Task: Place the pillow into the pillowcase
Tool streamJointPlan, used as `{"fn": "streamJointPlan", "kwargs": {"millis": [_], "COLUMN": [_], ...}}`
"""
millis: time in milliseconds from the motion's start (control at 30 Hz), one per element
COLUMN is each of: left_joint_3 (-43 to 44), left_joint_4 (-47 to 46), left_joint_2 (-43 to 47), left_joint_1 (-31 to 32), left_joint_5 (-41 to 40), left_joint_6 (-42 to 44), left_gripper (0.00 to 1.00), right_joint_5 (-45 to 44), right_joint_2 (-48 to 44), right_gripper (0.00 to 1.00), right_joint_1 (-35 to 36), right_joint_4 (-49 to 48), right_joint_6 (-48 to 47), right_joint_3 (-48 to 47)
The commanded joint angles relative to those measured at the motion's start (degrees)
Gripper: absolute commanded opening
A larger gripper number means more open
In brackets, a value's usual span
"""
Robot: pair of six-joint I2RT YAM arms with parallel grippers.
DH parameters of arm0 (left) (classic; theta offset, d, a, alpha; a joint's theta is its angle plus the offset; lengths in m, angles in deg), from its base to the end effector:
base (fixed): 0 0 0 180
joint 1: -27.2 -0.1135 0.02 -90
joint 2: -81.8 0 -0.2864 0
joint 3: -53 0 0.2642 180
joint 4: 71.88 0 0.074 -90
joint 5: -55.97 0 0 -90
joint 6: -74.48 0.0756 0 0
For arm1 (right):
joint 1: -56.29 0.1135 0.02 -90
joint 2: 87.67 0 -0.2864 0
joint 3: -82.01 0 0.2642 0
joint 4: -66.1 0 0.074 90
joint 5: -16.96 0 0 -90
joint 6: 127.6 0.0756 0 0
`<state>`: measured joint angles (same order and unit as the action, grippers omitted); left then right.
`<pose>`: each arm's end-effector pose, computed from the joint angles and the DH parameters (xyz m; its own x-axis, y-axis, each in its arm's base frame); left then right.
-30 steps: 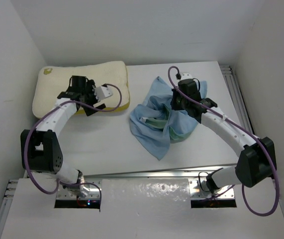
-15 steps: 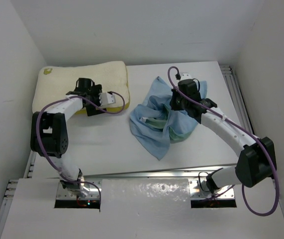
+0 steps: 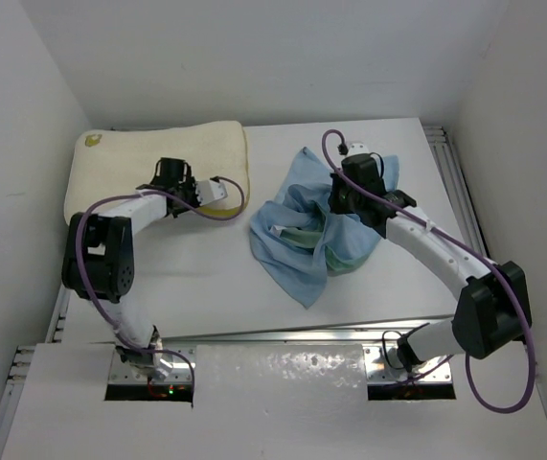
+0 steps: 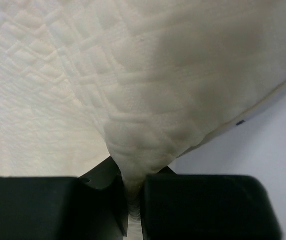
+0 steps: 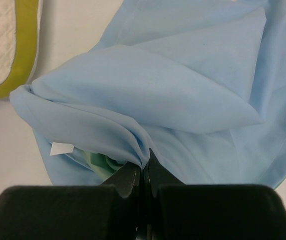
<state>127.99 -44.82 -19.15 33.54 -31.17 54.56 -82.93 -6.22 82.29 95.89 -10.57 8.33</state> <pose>0.3990 -0.0481 0.1596 -0.1388 0.9602 -0.2424 0.7942 0.2541 0.5520 0.3265 0.1448 0.2705 -0.6287 0.1915 -0.7537 -0.0267 0.9633 0.2670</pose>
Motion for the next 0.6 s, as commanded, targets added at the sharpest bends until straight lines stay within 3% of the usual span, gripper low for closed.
{"fn": "streamJointPlan", "kwargs": {"millis": [0, 100, 300, 433, 567], "left_joint_3": [2.0, 9.0, 10.5, 16.4, 13.7], "left_joint_4": [8.5, 16.2, 22.3, 31.8, 38.6], "left_joint_2": [7.8, 13.6, 24.8, 29.0, 35.6], "left_joint_1": [0.7, 1.3, 2.8, 3.1, 3.3], "left_joint_5": [3.3, 5.9, 6.9, 9.7, 14.5], "left_joint_6": [-4.6, -4.6, -1.8, -6.6, -4.9], "left_gripper": [0.00, 0.00, 0.00, 0.00, 0.00], "right_joint_5": [-1.4, -1.9, -2.7, -4.5, -7.9], "right_joint_2": [0.6, 0.1, 0.2, -0.1, 2.6], "right_gripper": [0.00, 0.00, 0.00, 0.00, 0.00], "right_joint_1": [-0.2, -0.2, -0.2, -0.2, -0.2], "right_joint_4": [-1.5, -2.9, -2.4, -1.3, -1.9], "right_joint_6": [0.9, 2.1, 3.7, 3.7, 3.9], "right_joint_3": [-0.6, -0.3, -0.3, -1.1, -4.0]}}
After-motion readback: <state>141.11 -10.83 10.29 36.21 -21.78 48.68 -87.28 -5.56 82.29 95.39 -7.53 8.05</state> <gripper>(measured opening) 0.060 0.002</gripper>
